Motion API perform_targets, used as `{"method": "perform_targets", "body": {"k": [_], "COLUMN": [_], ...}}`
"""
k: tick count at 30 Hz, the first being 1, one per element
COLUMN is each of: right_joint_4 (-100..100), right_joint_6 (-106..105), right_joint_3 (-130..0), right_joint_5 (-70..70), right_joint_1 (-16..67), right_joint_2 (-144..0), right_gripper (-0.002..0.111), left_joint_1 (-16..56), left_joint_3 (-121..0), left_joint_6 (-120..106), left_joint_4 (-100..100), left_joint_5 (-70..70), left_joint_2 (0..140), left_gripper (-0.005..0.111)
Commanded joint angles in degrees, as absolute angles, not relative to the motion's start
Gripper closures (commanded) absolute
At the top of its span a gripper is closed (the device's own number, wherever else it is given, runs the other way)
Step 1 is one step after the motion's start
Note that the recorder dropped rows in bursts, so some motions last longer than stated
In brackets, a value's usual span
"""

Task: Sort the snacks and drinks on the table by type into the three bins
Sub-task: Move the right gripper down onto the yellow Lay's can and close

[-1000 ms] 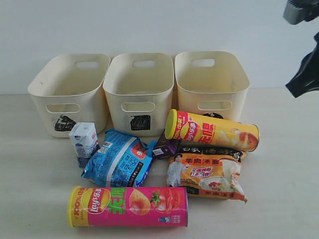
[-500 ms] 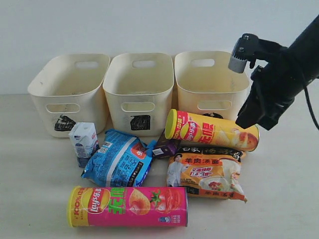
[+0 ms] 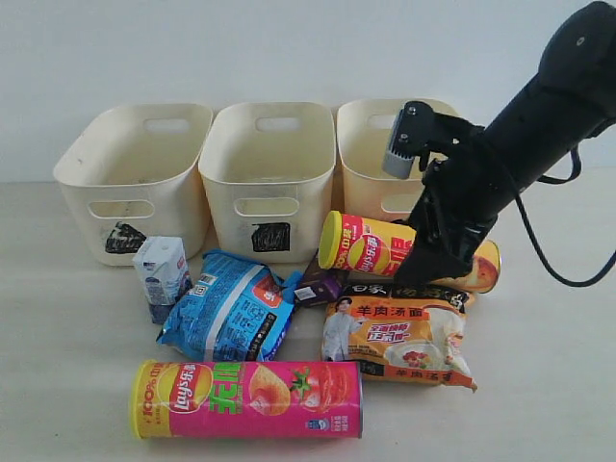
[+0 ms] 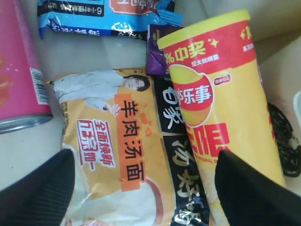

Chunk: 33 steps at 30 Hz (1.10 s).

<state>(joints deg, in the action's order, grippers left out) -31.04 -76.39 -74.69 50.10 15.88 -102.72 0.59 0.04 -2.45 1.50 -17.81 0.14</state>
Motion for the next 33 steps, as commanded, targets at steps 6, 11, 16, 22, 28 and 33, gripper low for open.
{"method": "perform_targets", "body": {"k": [6,11,16,22,28,33], "right_joint_4": [-31.3,-31.3,-31.7,-32.5,-32.5,-32.6], "right_joint_6": [-84.1,-86.1,-86.3,-87.3,-87.5,-87.8], "right_joint_3": [-74.9,-74.9,-74.9,-74.9,-74.9,-74.9], "right_joint_5": [46.7,44.6,42.2,41.2,37.8,35.6], "right_joint_1": [15.9,15.9,15.9,15.9,15.9,15.9], "right_joint_2": [-105.2,-106.4,-106.6,-107.4,-109.3,-110.9], "right_gripper": [0.034,0.034,0.034,0.034,0.034,0.034], "left_joint_1": [0.5,0.5,0.5,0.5,0.5,0.5], "left_joint_3": [0.0,0.0,0.0,0.0,0.0,0.0], "left_joint_6": [-2.6,-2.6,-2.6,-2.6,-2.6,-2.6], "left_joint_4": [2.1,2.1,2.1,2.1,2.1,2.1], "left_joint_5": [-17.8,-17.8,-17.8,-17.8,-17.8,-17.8], "left_joint_2": [0.0,0.0,0.0,0.0,0.0,0.0], "left_gripper": [0.102,0.102,0.102,0.102,0.102,0.102]}}
